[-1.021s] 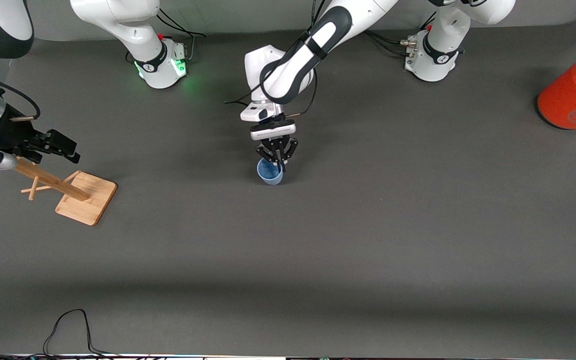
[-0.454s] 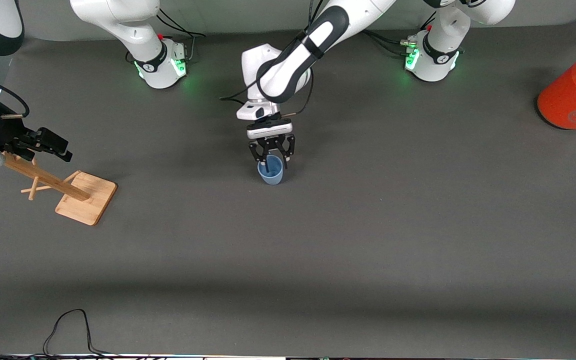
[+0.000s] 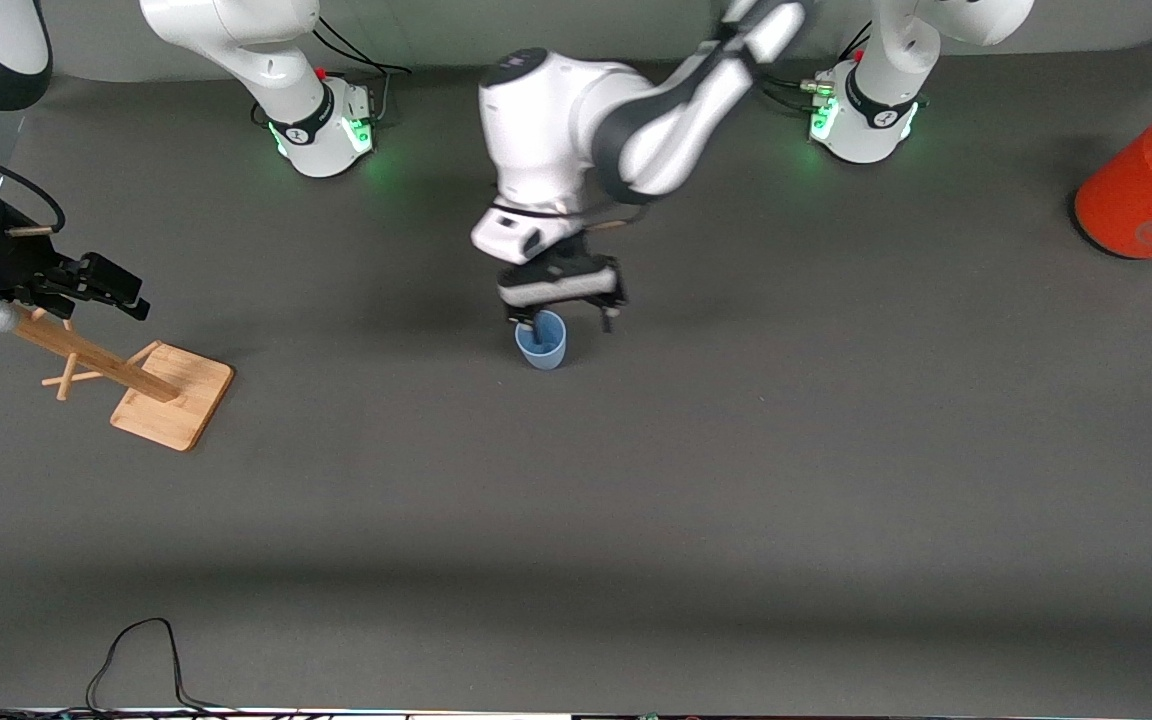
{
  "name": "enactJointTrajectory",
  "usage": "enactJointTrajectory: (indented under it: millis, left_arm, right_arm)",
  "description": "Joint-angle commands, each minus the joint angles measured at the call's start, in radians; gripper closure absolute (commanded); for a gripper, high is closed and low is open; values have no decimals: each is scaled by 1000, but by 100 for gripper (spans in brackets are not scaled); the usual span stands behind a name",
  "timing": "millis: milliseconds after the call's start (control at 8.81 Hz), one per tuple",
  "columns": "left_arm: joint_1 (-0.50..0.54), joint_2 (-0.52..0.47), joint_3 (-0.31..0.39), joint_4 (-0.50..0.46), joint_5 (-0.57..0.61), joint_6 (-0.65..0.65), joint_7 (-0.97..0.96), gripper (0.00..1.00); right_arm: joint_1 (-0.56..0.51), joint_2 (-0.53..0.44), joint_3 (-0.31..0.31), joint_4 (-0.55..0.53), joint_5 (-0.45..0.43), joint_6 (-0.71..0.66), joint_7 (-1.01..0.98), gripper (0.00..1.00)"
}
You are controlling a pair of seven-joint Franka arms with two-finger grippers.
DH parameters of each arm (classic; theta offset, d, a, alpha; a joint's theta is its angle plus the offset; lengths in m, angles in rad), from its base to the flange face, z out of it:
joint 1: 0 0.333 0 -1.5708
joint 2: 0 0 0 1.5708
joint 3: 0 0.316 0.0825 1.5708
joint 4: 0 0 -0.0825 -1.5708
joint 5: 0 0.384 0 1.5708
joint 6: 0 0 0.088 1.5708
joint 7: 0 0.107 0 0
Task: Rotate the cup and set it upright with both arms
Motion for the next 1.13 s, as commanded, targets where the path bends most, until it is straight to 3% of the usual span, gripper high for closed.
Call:
enactJointTrajectory:
  millis: [0,227,340,454,681,794,1021]
  left_arm:
    - [151,-70,-13,40,-148,-148,339,0]
    - [281,-133,-10,66,-254,-270,600,0]
    - [395,-192,-9,43,-336,-326,767,0]
    - [434,-235,1,19,-372,-357,864,0]
    - [407,-350,218,-78,-483,-367,1062,0]
    - [394,-384,289,-115,-483,-361,1109,0]
    - [449,-418,317,-165,-468,-364,1150,0]
  right_arm:
    - [4,47,-4,102,28,-116,-22,0]
    - [3,84,-5,137,28,-146,-23,0]
    - [3,93,-4,143,27,-146,-23,0]
    - [4,95,-1,144,25,-147,-19,0]
    - [4,95,1,144,19,-150,-17,0]
    - [4,95,4,150,17,-153,-9,0]
    - [4,96,6,150,20,-156,-6,0]
